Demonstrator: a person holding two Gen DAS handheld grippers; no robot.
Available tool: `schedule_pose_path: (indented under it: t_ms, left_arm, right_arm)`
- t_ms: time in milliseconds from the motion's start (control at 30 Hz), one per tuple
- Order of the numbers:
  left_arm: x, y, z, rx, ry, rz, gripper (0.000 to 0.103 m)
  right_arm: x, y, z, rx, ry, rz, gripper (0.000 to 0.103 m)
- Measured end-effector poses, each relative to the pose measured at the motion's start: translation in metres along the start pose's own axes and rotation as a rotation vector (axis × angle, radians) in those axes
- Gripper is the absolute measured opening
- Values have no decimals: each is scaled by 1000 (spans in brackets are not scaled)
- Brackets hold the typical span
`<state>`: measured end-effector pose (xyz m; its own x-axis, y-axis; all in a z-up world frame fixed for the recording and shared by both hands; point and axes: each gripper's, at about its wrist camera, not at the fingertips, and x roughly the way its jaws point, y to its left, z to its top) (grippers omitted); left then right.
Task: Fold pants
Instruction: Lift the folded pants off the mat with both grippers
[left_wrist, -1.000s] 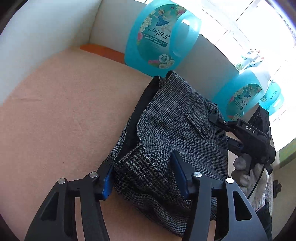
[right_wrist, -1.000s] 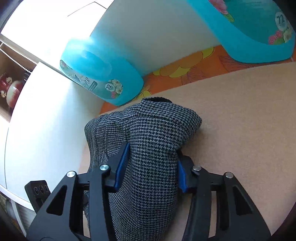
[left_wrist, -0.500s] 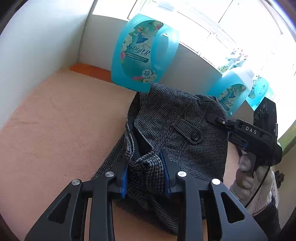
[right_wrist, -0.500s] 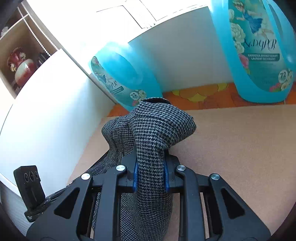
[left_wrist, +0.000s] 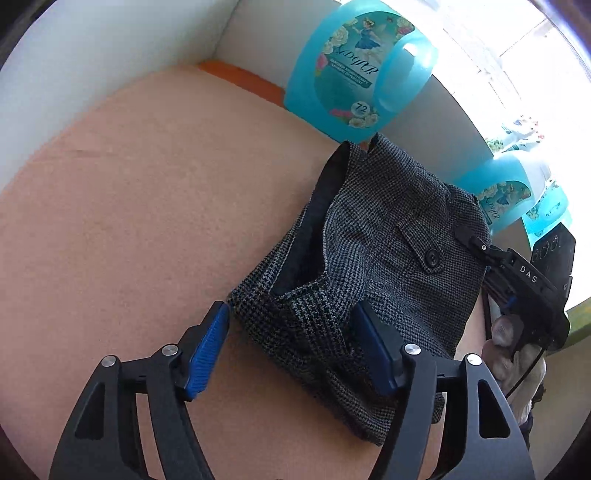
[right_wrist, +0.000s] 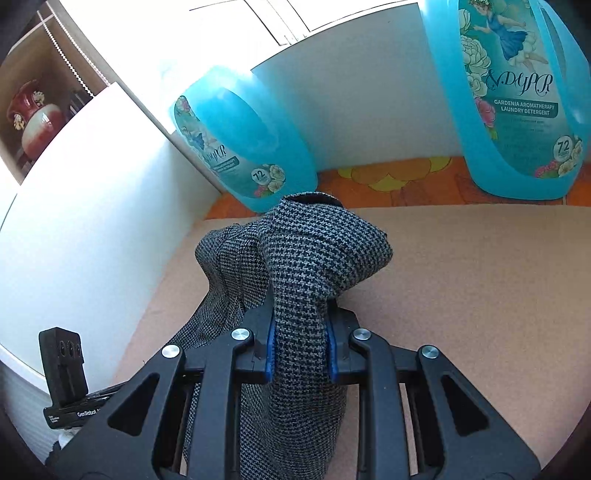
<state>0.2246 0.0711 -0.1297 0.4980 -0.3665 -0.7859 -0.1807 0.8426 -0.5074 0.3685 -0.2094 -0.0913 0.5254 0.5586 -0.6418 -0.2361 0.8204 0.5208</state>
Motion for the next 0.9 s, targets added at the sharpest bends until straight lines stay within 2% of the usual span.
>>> schedule_pose_path:
  t_ms: [67,200,333,433,467,567,667,900]
  left_arm:
    - [2,6,-3,-42,7,-13,75]
    - [7,3,0,-34,-14,-22,81]
    - [15,-4,3,-30,-31,-55,82]
    - [19,-10,3,4,-63,-58,81]
    - [20,-11,2,17,-72,-59,68]
    - [21,-12,5,24,-85,-75,53]
    - [15,-18,6,59,-107,-77,46]
    - [-9,-40,3,160,-169,-84,38]
  right_arm:
    - [1,-2,0,5,4,7,22]
    - [4,-8,0,30,13,13,22]
    - [9,-18,-1,69,23,28,24]
    - [15,-25,-2,99,35,31,31]
    - [17,-28,-3,115,40,34,31]
    - [20,-30,-4,126,34,36,29]
    - [11,-19,-4,74,9,19,23]
    - [-22,25,0,-71,-51,-34,21]
